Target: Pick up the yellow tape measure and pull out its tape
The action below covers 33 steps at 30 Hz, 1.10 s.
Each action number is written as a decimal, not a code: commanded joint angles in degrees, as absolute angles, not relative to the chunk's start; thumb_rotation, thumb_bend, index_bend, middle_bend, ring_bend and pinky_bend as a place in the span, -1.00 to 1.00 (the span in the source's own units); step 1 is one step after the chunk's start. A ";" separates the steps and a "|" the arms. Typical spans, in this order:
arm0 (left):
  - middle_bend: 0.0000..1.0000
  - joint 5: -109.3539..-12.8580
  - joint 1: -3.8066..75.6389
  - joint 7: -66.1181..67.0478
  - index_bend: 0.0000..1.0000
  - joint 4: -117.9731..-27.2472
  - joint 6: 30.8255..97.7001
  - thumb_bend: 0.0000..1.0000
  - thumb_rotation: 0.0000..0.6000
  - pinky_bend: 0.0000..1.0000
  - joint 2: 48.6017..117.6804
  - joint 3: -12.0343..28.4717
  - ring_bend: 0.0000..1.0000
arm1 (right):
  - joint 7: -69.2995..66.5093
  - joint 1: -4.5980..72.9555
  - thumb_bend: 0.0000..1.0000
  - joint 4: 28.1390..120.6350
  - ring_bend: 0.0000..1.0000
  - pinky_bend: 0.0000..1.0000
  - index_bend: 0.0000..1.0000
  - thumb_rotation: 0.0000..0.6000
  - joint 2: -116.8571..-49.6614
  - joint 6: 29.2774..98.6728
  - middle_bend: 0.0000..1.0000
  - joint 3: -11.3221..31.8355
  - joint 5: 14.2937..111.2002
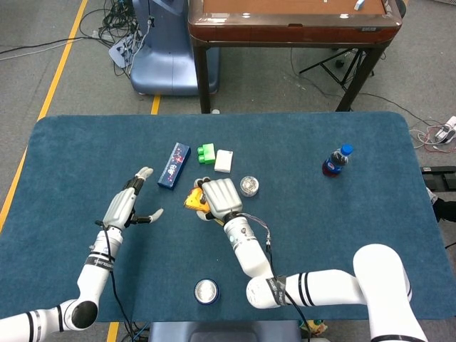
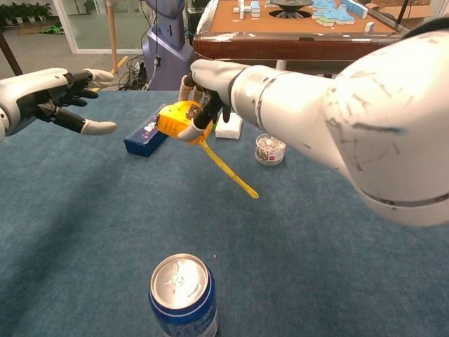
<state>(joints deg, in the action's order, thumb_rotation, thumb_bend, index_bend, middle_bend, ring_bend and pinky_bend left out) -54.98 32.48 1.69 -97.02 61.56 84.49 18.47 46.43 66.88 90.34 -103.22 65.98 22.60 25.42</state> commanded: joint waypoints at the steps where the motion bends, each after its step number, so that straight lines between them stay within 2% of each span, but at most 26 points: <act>1: -1.00 -54.79 32.77 1.65 -1.00 -96.71 62.26 -0.55 1.00 -1.00 85.46 18.58 -1.00 | 45.83 67.19 0.45 89.53 0.23 -0.14 0.34 1.00 -104.00 66.16 0.32 23.08 25.15; 33: -1.00 -52.13 34.45 2.57 -1.00 -95.39 63.50 -0.55 1.00 -1.00 89.34 19.10 -1.00 | 43.41 70.42 0.47 80.96 0.23 -0.14 0.36 1.00 -110.39 63.40 0.32 25.94 24.92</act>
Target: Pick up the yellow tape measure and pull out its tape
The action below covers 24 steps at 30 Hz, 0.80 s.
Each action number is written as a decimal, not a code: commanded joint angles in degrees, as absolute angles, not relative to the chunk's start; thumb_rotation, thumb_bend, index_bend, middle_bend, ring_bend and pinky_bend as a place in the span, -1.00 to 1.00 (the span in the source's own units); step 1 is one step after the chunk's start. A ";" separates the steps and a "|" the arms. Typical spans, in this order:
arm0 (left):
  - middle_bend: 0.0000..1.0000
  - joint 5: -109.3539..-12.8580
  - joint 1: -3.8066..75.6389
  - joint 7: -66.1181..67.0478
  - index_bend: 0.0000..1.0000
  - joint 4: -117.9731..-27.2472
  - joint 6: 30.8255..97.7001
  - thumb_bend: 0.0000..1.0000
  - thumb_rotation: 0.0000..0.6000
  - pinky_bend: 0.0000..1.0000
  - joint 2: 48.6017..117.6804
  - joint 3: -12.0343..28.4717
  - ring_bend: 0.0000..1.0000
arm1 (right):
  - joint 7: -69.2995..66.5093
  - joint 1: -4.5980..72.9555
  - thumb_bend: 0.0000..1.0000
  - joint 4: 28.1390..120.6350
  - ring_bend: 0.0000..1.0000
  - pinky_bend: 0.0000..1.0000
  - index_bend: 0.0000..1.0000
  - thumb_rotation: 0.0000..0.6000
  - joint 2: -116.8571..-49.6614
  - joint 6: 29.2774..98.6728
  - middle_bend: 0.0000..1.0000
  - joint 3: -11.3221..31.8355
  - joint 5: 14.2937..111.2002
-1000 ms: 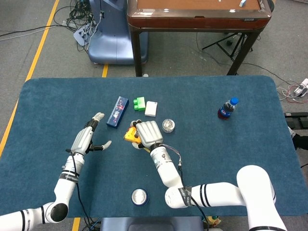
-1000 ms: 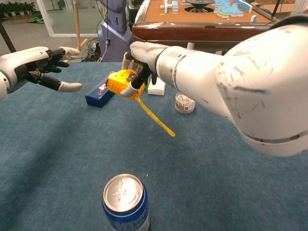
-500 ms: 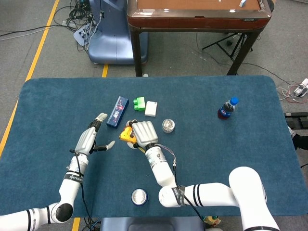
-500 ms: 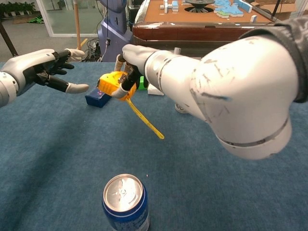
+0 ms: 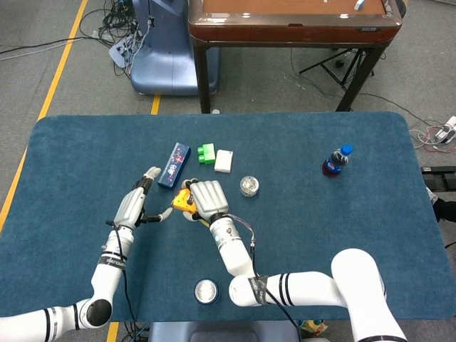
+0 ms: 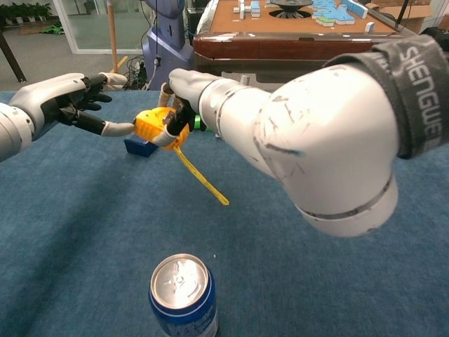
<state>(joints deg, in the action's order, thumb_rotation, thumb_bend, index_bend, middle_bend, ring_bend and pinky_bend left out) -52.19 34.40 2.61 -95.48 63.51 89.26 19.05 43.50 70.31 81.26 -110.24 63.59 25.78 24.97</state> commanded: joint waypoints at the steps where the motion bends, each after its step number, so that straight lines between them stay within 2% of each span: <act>1: -1.00 -52.12 34.49 2.55 -1.00 -95.32 63.51 -0.55 1.00 -1.00 89.42 19.13 -1.00 | 43.35 70.47 0.47 80.77 0.23 -0.14 0.36 1.00 -110.47 63.27 0.32 25.99 24.95; 24: -1.00 -50.97 35.19 2.39 -1.00 -93.57 62.81 -0.55 1.00 -1.00 90.44 19.44 -1.00 | 42.71 71.26 0.47 77.95 0.23 -0.14 0.36 1.00 -112.05 60.96 0.32 26.64 24.47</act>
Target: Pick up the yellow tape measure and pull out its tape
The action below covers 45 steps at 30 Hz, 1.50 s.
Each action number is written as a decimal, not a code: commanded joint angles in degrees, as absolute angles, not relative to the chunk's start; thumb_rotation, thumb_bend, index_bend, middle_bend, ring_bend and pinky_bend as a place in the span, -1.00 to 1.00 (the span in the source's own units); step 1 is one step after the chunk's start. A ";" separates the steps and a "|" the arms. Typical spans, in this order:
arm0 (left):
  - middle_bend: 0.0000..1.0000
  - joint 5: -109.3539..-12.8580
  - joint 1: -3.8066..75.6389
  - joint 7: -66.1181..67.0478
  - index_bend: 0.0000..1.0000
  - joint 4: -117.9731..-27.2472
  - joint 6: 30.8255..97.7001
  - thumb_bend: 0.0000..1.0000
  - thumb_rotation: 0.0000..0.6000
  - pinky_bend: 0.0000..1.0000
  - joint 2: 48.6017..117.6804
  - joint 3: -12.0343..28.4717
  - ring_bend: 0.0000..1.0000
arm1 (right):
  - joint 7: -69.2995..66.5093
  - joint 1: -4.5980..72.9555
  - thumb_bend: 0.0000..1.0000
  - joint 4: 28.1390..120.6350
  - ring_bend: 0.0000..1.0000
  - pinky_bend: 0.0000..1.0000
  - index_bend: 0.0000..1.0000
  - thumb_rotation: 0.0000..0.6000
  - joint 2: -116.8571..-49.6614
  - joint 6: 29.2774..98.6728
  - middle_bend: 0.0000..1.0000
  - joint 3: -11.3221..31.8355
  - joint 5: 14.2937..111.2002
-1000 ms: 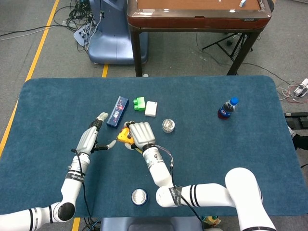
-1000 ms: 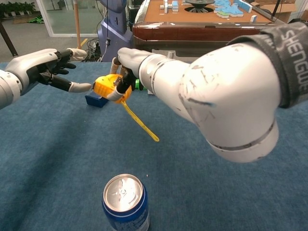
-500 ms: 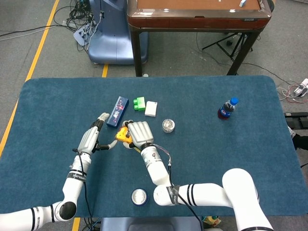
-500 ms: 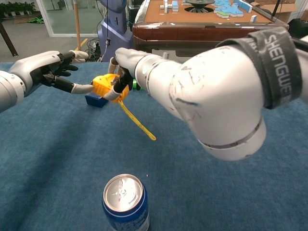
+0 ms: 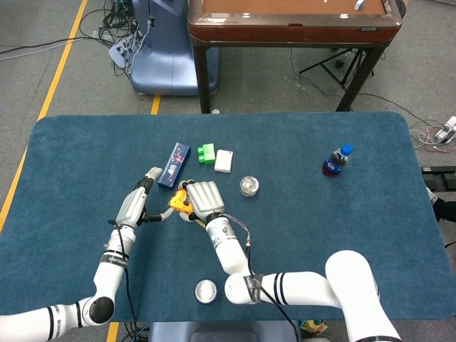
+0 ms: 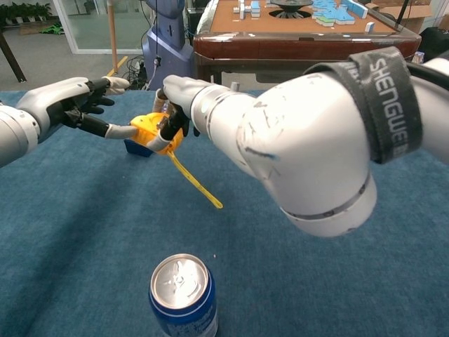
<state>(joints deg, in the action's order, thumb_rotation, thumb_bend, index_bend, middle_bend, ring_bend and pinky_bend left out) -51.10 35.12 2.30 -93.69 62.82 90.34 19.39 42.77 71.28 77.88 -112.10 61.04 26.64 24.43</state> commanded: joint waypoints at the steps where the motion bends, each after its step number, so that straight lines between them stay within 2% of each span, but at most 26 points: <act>1: -1.00 -50.88 35.23 2.49 -1.00 -93.48 62.78 -0.55 1.00 -1.00 90.49 19.43 -1.00 | 42.67 71.24 0.47 78.02 0.23 -0.14 0.36 1.00 -112.01 60.90 0.32 26.61 24.51; 45: -1.00 -48.08 34.43 3.33 -1.00 -91.93 63.33 -0.55 1.00 -1.00 88.33 20.23 -1.00 | 43.71 70.22 0.47 81.06 0.24 -0.14 0.40 1.00 -109.87 61.25 0.34 24.94 23.63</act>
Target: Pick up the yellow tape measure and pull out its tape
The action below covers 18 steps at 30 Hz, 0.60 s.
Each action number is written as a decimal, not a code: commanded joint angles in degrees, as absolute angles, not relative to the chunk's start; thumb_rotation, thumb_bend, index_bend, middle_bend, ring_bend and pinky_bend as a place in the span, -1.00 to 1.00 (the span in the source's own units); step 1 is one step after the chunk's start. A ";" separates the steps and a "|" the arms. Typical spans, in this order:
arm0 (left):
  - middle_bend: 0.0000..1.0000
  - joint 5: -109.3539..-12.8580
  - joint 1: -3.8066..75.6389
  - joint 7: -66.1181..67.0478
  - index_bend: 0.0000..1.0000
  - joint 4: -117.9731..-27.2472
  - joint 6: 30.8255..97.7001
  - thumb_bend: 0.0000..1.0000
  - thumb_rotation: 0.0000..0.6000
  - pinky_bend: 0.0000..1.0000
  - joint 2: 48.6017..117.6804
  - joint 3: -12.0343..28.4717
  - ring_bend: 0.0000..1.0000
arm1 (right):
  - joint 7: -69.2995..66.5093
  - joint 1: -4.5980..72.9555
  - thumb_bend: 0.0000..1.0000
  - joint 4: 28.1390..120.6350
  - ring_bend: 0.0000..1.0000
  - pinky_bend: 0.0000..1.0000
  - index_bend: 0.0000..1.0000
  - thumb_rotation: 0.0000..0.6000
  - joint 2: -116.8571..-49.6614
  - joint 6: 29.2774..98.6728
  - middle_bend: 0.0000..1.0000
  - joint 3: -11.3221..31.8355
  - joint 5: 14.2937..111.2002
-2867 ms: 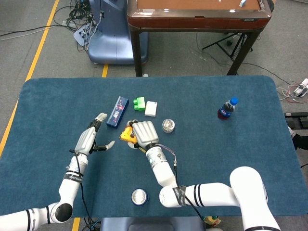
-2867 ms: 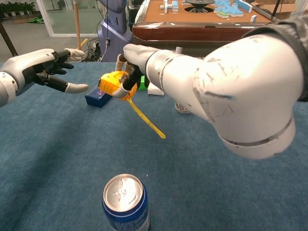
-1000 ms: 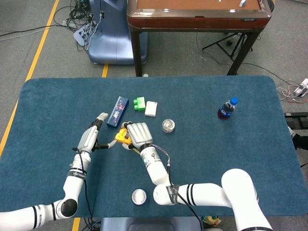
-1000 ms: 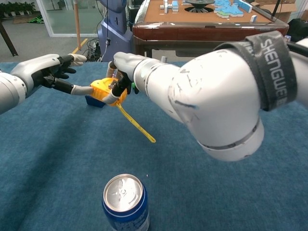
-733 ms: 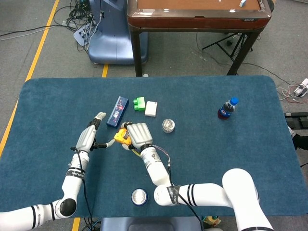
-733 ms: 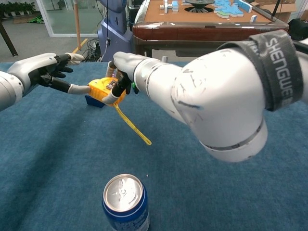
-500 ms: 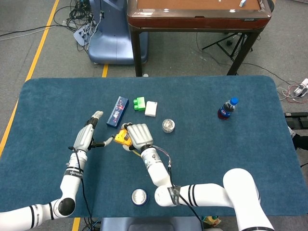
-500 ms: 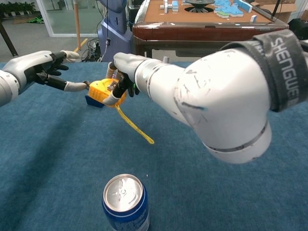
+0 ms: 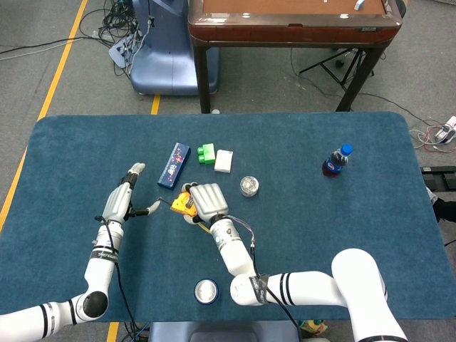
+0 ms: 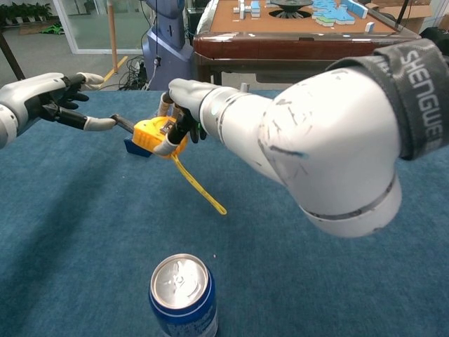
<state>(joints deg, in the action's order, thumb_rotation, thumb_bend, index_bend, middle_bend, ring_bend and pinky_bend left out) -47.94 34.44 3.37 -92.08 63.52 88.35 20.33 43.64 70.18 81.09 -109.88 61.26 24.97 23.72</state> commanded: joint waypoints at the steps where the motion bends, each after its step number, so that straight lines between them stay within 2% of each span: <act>1: -1.00 -48.07 34.46 3.35 -1.00 -91.89 63.17 -0.55 1.00 -1.00 88.29 20.16 -1.00 | 43.74 70.24 0.47 81.04 0.24 -0.14 0.40 1.00 -109.87 61.24 0.34 24.93 23.56; 4: -1.00 -48.09 34.49 3.10 -0.98 -91.77 62.83 -0.55 1.00 -1.00 88.25 20.17 -1.00 | 43.76 70.24 0.47 81.03 0.24 -0.14 0.40 1.00 -109.82 61.20 0.34 24.90 23.39; 13: -1.00 -47.98 34.53 2.70 -0.54 -90.97 62.37 -0.48 1.00 -1.00 88.36 20.13 -1.00 | 43.92 70.28 0.47 80.89 0.24 -0.14 0.40 1.00 -109.70 60.94 0.34 24.69 22.81; 18: -1.00 -47.96 34.56 2.50 -0.44 -90.71 62.06 -0.40 1.00 -1.00 88.50 20.03 -1.00 | 43.90 70.27 0.47 80.60 0.24 -0.14 0.40 1.00 -109.71 60.78 0.34 24.55 22.61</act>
<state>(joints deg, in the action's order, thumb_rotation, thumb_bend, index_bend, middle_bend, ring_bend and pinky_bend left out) -47.96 34.56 2.51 -90.70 62.06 88.50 20.03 43.88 70.27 80.62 -109.71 60.80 24.57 22.63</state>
